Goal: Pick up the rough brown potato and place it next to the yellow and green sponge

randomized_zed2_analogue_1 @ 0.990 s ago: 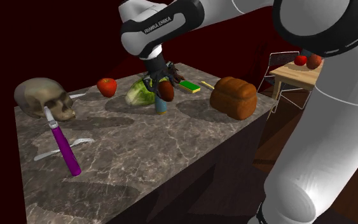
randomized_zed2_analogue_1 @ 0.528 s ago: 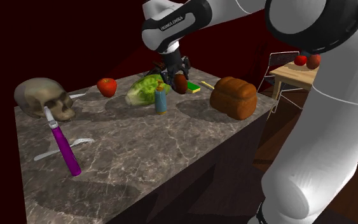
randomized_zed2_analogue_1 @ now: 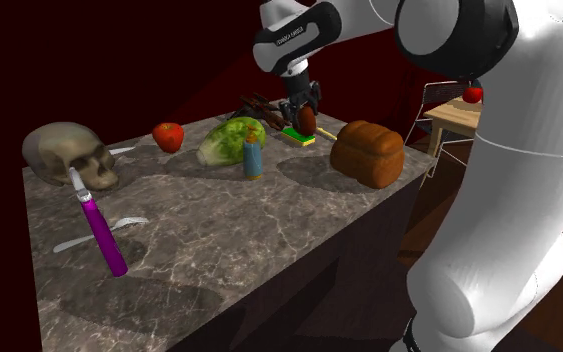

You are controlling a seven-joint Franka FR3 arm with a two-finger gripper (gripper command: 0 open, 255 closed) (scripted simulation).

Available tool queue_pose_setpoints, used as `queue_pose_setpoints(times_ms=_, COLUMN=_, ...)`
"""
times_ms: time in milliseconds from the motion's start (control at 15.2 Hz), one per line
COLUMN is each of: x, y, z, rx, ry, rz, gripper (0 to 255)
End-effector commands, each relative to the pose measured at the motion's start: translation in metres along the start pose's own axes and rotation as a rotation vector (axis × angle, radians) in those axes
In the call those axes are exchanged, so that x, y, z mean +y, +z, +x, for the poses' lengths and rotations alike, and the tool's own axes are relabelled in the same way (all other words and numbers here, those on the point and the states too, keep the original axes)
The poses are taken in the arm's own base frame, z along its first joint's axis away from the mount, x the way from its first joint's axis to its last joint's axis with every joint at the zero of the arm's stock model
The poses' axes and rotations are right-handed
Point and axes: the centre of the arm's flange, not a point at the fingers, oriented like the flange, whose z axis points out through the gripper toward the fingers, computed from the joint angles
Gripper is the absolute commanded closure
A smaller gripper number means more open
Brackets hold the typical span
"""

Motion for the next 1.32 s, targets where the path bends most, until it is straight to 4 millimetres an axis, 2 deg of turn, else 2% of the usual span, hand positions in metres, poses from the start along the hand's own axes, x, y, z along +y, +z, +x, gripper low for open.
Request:
queue_pose_setpoints(times_ms=0, x=0.024, y=0.007, z=0.005, rx=0.0, ry=-0.001, rz=-0.001, gripper=255)
queue_pose_setpoints(times_ms=462, x=0.109, y=0.034, z=0.023, rx=0.0, ry=-0.001, rz=-0.001, gripper=255)
queue_pose_setpoints(times_ms=1254, x=0.089, y=0.094, z=0.026, rx=0.0, ry=-0.001, rz=-0.001, gripper=255)
